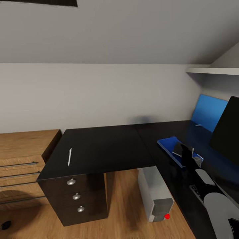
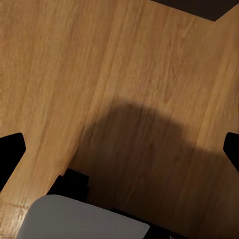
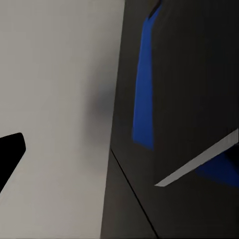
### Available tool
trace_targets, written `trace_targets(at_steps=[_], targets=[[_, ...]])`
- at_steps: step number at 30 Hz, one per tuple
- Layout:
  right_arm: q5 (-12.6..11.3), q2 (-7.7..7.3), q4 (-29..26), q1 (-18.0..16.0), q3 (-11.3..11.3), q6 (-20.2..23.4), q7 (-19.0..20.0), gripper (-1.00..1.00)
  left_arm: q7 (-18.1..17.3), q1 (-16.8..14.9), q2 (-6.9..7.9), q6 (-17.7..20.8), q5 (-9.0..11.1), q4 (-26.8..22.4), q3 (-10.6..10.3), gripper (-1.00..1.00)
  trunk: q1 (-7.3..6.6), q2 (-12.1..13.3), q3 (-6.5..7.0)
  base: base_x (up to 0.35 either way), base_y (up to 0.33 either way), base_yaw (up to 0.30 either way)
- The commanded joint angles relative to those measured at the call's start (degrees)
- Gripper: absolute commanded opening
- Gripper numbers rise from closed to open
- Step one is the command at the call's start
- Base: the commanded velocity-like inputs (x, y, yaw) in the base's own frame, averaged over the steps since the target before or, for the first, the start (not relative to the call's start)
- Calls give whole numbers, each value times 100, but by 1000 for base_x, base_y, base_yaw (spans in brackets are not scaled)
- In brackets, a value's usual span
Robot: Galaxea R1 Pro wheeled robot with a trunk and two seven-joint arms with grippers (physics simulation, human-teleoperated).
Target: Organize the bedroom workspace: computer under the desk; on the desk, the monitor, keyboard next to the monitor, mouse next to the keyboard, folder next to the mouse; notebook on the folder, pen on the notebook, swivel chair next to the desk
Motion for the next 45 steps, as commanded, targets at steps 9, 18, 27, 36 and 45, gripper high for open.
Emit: trace_targets(at_steps=[9, 18, 27, 36, 45], targets=[[-45, 2, -5, -4, -27, 40, 30, 100, 47, 0, 4, 22, 39, -14, -32, 100, -3, -3, -5, -74, 0, 0], [-45, 34, -195, -4, -35, 39, 54, 100, 48, 0, 4, 22, 38, -14, -32, 100, -3, -3, -5, -3, 0, 0], [-45, 36, -199, -4, -33, 41, 54, 100, 43, 0, 4, 32, 38, -14, -32, 100, -134, 238, 102, 0, 0, 0], [20, 34, -216, -4, 235, 73, 15, 100, 51, 0, 4, 46, 46, -14, -32, 100, -332, 599, 264, 0, 0, 0], [64, 23, -226, -4, 904, 170, -12, 100, 51, 0, 4, 48, 47, -9, -32, 100, -530, 960, 425, 0, 0, 0]])
